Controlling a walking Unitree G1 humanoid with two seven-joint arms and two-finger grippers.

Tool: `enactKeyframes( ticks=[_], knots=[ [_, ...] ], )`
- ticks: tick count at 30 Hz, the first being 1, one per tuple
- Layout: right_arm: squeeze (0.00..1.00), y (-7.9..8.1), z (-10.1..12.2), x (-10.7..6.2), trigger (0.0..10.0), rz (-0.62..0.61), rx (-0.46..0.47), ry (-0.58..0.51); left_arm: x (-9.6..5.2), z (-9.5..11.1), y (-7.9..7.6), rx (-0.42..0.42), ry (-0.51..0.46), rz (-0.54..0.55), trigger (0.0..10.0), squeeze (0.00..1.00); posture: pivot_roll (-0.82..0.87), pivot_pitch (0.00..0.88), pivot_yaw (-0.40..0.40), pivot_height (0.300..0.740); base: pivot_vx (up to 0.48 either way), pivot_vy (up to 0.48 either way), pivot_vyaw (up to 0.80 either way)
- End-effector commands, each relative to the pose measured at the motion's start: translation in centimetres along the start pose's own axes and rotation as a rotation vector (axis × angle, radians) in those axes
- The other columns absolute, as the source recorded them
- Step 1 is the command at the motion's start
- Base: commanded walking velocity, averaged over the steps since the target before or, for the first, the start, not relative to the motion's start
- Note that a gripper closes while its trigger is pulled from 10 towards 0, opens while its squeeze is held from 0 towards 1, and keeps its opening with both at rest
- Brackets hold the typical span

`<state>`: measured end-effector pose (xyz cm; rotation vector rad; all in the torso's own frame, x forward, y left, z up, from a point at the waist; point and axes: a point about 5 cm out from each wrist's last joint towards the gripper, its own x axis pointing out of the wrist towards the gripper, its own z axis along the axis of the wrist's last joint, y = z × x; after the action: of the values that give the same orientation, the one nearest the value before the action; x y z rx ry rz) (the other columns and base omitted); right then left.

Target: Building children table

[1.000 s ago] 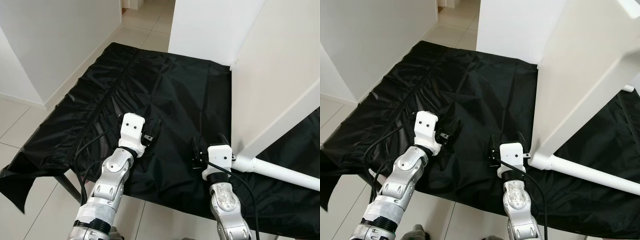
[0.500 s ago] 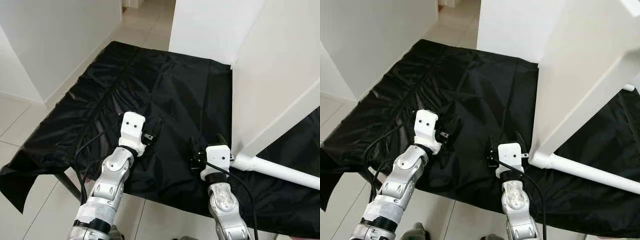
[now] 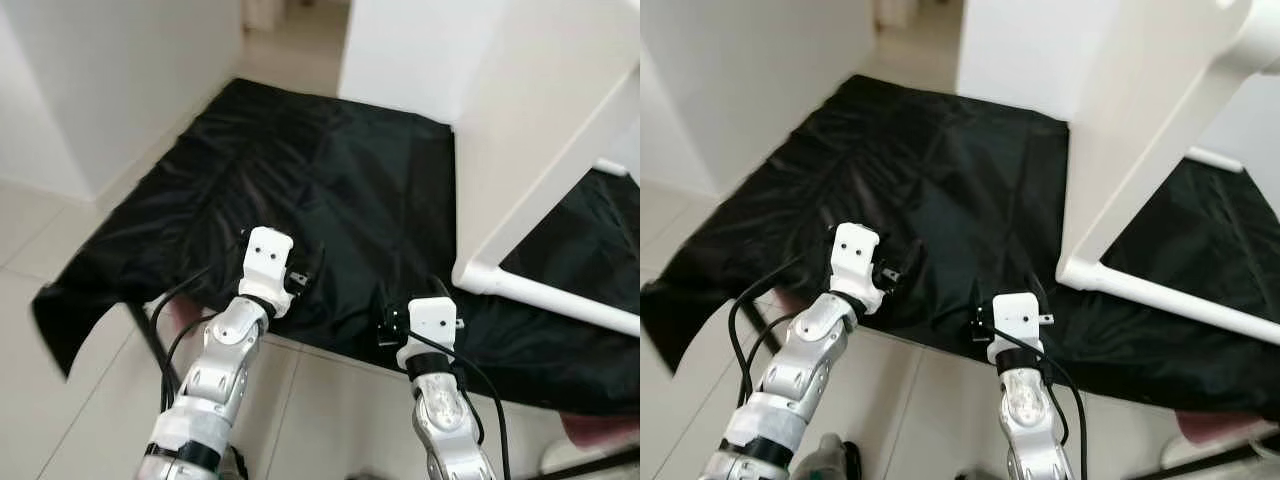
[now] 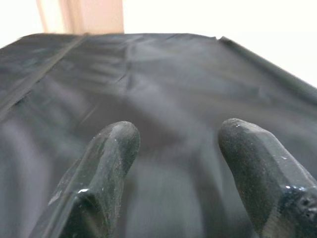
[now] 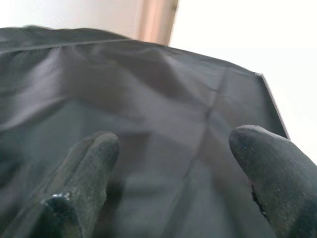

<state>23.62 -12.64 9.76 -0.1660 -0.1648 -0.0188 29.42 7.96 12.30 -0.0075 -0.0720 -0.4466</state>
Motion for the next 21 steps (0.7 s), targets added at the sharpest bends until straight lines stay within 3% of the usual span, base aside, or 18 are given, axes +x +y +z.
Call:
enactKeyframes(
  ticks=[1, 12, 21],
  knots=[
    [0.0, 0.0, 0.0, 0.0, 10.0, -0.012, 0.001, 0.003, 0.4, 0.8, -0.2, 0.013, -0.036, -0.011, 10.0, 0.0, 0.09, 0.009, -0.055, 0.74, 0.0, 0.0, 0.0],
    [0.0, -0.3, -0.1, 0.0, 10.0, -0.018, -0.002, 0.004, 0.3, 0.9, -0.2, 0.026, -0.047, -0.01, 10.0, 0.0, 0.09, 0.013, -0.058, 0.74, 0.0, 0.0, 0.0],
    [0.0, -1.5, -0.5, -0.5, 10.0, -0.043, -0.027, 0.008, 0.4, 1.0, -0.2, 0.049, -0.064, -0.044, 10.0, 0.0, 0.08, 0.02, -0.053, 0.74, 0.0, 0.0, 0.0]
  ],
)
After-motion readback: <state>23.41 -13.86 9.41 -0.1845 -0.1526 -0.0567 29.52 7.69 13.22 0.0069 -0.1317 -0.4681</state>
